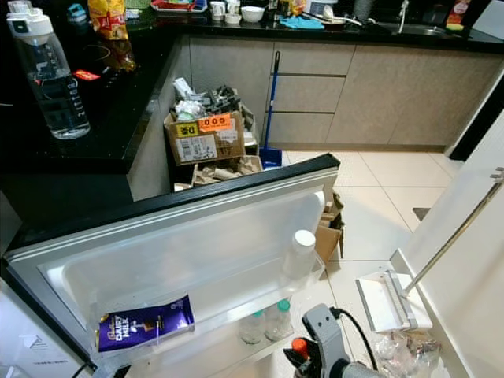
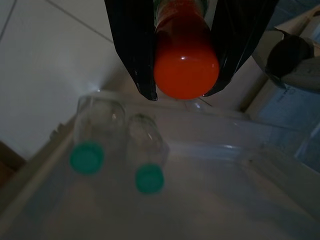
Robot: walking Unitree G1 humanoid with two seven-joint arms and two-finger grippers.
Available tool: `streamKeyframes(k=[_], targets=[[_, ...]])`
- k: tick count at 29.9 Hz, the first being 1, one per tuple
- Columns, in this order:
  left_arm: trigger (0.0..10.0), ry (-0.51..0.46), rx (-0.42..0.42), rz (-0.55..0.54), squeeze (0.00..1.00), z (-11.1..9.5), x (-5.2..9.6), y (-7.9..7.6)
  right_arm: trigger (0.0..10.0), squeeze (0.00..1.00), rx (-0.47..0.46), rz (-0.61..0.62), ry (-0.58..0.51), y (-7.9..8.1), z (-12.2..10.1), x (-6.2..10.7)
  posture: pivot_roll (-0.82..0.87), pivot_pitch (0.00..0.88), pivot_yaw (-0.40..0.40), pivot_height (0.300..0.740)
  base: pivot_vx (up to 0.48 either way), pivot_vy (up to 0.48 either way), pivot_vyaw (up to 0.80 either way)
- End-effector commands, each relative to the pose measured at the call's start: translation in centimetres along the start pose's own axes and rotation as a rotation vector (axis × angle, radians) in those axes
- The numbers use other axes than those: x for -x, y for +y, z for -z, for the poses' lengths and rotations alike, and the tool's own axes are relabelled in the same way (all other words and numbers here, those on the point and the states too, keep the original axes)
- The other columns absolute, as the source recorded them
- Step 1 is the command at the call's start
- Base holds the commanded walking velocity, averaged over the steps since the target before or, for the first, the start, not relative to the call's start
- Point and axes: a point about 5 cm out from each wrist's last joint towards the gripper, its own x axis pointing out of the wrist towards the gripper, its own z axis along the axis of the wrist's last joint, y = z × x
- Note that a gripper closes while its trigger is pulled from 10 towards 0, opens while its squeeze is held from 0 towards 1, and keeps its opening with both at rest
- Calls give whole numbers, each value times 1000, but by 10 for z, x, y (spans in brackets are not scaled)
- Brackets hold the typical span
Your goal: Restocking fridge
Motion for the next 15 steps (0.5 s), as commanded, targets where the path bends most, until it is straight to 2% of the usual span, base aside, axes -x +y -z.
streamKeyframes(k=[1, 7, 8, 9, 10, 15], targets=[[10000, -53, -138, 45, 0, -21, 4, 3, 10000, 0, 20, -6, -21, -4, -5, 2, -71, 0, -20, 740, 0, 0, 0], [10000, -36, -136, 49, 0, -19, 6, 4, 10000, 0, 31, -21, -22, -5, -7, 3, -70, 0, -22, 740, 0, 0, 0], [10000, 17, -143, 52, 0, -8, 9, 3, 10000, 0, 35, -28, -20, -5, -7, 3, -71, 0, -24, 740, 0, 0, 0], [10000, 17, -143, 52, 0, -8, 9, 3, 10000, 0, 35, -28, -20, -5, -7, 3, -71, 0, -24, 740, 0, 0, 0], [10000, 55, -135, 49, 0, 1, 11, 1, 10000, 0, 40, -35, -18, -6, -7, 4, -72, 0, -26, 740, 0, 0, 0], [10000, 103, -141, 11, 0, 12, 15, 2, 10000, 0, 47, -45, -19, -7, -8, 5, -71, 0, -29, 740, 0, 0, 0]])
